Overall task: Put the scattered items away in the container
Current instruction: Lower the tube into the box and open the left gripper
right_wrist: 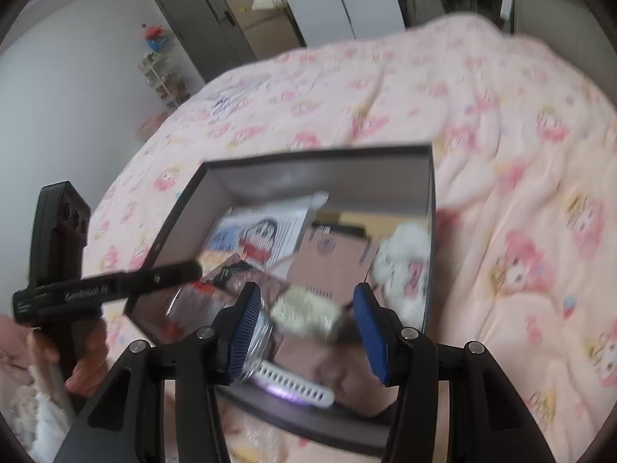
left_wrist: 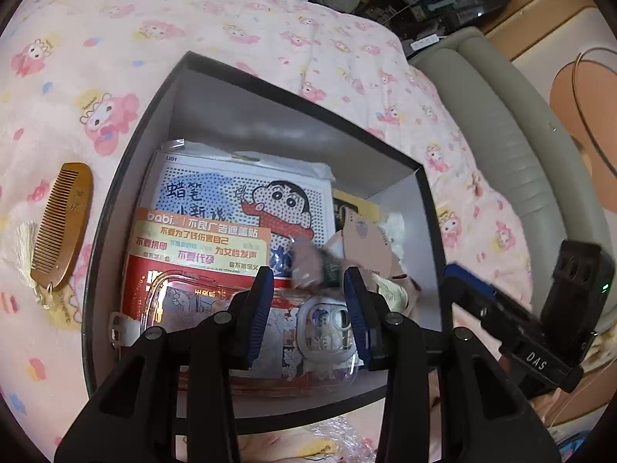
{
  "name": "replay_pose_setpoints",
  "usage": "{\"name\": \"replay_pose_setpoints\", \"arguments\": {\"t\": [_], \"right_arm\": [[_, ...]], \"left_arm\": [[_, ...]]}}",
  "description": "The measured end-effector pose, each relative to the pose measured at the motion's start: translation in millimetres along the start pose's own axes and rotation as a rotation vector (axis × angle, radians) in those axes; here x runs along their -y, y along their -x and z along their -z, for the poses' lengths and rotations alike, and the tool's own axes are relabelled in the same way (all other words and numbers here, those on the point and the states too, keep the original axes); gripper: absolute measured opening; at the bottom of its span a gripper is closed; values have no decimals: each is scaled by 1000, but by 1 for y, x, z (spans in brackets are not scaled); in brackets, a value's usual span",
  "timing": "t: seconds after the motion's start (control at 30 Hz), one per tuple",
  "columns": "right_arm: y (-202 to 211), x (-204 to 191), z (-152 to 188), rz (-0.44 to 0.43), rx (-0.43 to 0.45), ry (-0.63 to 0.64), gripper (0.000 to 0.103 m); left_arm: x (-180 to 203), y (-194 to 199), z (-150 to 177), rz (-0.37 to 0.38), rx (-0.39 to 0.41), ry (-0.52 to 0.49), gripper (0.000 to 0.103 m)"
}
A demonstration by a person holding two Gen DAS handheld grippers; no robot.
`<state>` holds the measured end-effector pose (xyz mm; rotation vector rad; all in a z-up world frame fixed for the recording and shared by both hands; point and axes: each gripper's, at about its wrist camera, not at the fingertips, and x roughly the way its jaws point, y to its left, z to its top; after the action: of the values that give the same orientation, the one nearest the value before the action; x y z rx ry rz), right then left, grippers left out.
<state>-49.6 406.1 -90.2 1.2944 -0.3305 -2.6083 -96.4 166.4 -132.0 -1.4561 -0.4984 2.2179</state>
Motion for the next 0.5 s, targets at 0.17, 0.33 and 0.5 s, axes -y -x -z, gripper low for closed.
{"name": "replay_pose_setpoints", "arguments": {"t": [0.17,0.33,0.5], "right_arm": [[-36,-3,-1,20,-99,-13,45],[-48,-7,19,21,-210,15,40],[-37,-10,27,36,-197,41,40]], "left_arm": [[7,-6,-14,-155,62,-11,12],[24,-22,-17,-127,1,-69,12],[35,-37,-4,-28,-121,-108,12]]}}
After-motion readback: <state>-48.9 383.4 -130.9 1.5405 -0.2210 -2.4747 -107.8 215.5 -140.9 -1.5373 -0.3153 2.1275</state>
